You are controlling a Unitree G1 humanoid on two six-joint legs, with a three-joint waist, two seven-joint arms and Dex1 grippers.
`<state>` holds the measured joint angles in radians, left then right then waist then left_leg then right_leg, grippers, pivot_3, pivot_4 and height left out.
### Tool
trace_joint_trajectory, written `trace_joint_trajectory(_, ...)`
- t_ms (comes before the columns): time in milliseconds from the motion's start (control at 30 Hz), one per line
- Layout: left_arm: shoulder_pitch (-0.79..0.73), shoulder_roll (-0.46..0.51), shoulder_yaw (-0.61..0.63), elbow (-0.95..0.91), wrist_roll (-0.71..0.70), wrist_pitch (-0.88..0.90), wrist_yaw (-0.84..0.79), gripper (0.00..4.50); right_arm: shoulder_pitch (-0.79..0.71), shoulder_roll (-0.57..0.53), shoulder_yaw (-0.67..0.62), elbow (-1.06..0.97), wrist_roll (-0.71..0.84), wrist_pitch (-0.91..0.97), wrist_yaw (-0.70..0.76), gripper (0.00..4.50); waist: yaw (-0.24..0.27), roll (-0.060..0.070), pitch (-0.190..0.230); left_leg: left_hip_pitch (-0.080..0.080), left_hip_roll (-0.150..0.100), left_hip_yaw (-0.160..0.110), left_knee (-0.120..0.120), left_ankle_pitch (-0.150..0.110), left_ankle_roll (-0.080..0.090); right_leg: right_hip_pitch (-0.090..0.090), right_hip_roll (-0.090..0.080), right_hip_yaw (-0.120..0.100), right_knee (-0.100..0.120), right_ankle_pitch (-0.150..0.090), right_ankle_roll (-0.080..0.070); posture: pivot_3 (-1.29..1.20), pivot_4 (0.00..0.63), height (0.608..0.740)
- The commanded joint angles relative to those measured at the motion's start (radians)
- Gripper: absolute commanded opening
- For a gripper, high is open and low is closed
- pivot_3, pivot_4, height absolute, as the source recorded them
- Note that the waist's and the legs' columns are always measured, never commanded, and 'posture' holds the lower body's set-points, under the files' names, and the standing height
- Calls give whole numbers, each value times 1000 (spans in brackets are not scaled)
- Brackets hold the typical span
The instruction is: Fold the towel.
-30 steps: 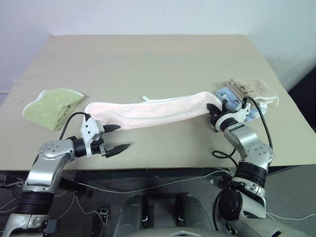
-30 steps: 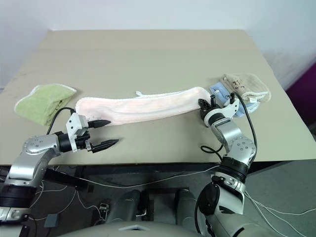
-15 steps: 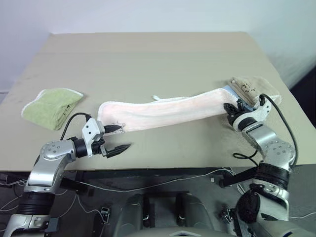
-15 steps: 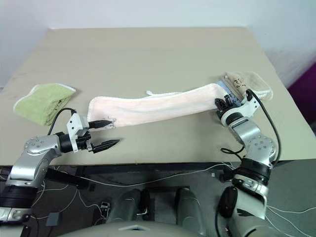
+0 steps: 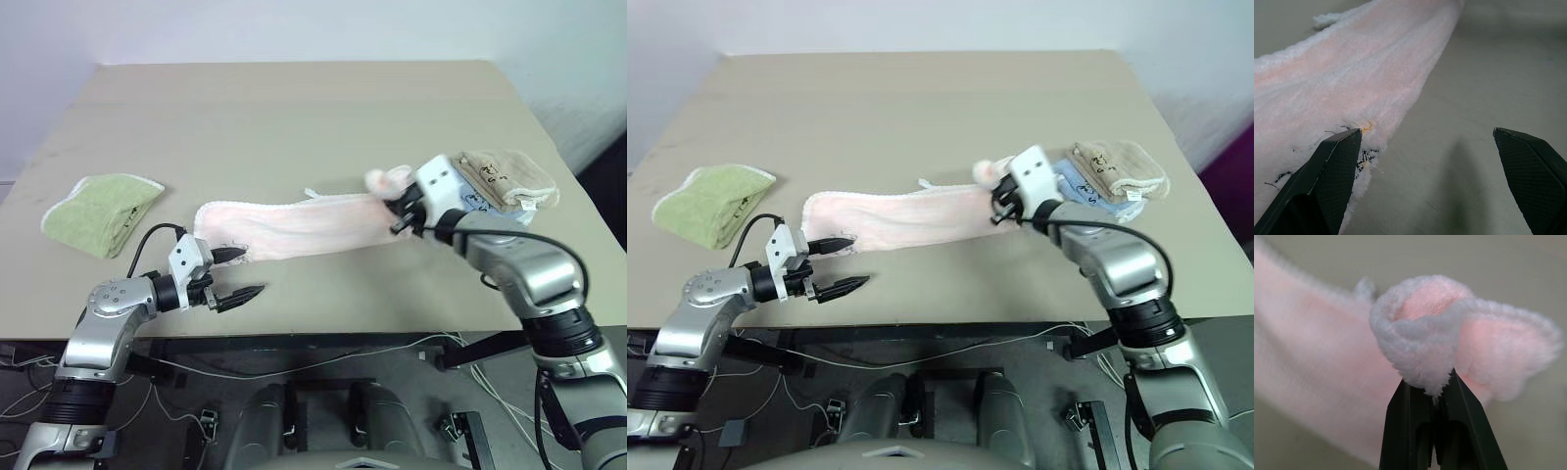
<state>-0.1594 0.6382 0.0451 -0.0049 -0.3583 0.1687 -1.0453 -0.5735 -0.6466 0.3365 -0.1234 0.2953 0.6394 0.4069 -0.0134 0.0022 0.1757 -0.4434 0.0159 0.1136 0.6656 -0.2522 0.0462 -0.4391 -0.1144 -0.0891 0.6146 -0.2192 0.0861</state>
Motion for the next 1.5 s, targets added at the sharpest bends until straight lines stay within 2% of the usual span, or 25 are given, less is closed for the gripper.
trace_joint_trajectory(33, 8, -1, 3, -46, -4, -5, 8, 4500, -40, 29, 62, 21, -117, -61, 38, 30, 0, 0, 0, 0, 0, 0, 0, 0, 0, 0, 0, 0, 0, 0, 0, 0, 150, 740)
trace_joint_trajectory(400, 35, -5, 4, -73, -9, 3, 30, 4500, -39, 134, 90, 28, -254, -82, 118, 30, 0, 0, 0, 0, 0, 0, 1, 1, -1, 0, 0, -1, 0, 0, 0, 0, 150, 740)
trace_joint_trajectory(800, 21, -14, -6, -64, -5, 4, 29, 4500, -36, 198, 45, 24, -294, -77, 144, 30, 0, 0, 0, 0, 0, 0, 1, 2, -3, 1, 1, -1, 1, 0, 0, 0, 150, 740)
trace_joint_trajectory(900, 18, -16, -8, -62, -4, 2, 29, 4500, -27, 200, 44, 20, -289, -69, 166, 662, -1, 0, 0, 0, 0, 0, 1, 2, -3, 1, 1, -1, 1, 0, 0, 0, 150, 740)
trace_joint_trajectory(1100, 19, -15, -10, -63, -6, 1, 33, 4500, 3, 180, 3, -29, -248, -56, 227, 2739, 1, 0, 0, 0, 0, 0, 1, 2, -3, 1, 1, -1, 1, 0, 0, 0, 150, 740)
trace_joint_trajectory(1233, 29, -13, -3, -68, -9, 1, 35, 4500, 50, 132, -80, -118, -188, -79, 292, 4059, 2, 0, 0, 0, 0, 0, 1, 2, -3, 1, 1, -1, 1, 0, 0, 0, 150, 740)
trace_joint_trajectory(1400, 41, -10, 1, -74, -14, 1, 39, 4500, 57, 120, -240, -157, -67, -45, 317, 4059, 1, 0, 0, 1, 0, 0, 1, 1, -1, 1, 1, -1, 1, 0, 0, 0, 150, 740)
trace_joint_trajectory(1433, 41, -9, 2, -73, -14, 1, 39, 4500, 44, 126, -266, -137, -54, -32, 305, 3753, 1, 0, 0, 1, 0, 0, 1, 1, -1, 1, 1, -1, 1, 0, 0, 0, 150, 740)
trace_joint_trajectory(1500, 40, -9, 0, -71, -14, 1, 40, 4500, 10, 141, -295, -69, -58, -21, 265, 3417, 1, 0, 0, 1, 0, -1, 1, 1, -1, 1, 1, -1, 1, 0, 0, 0, 150, 740)
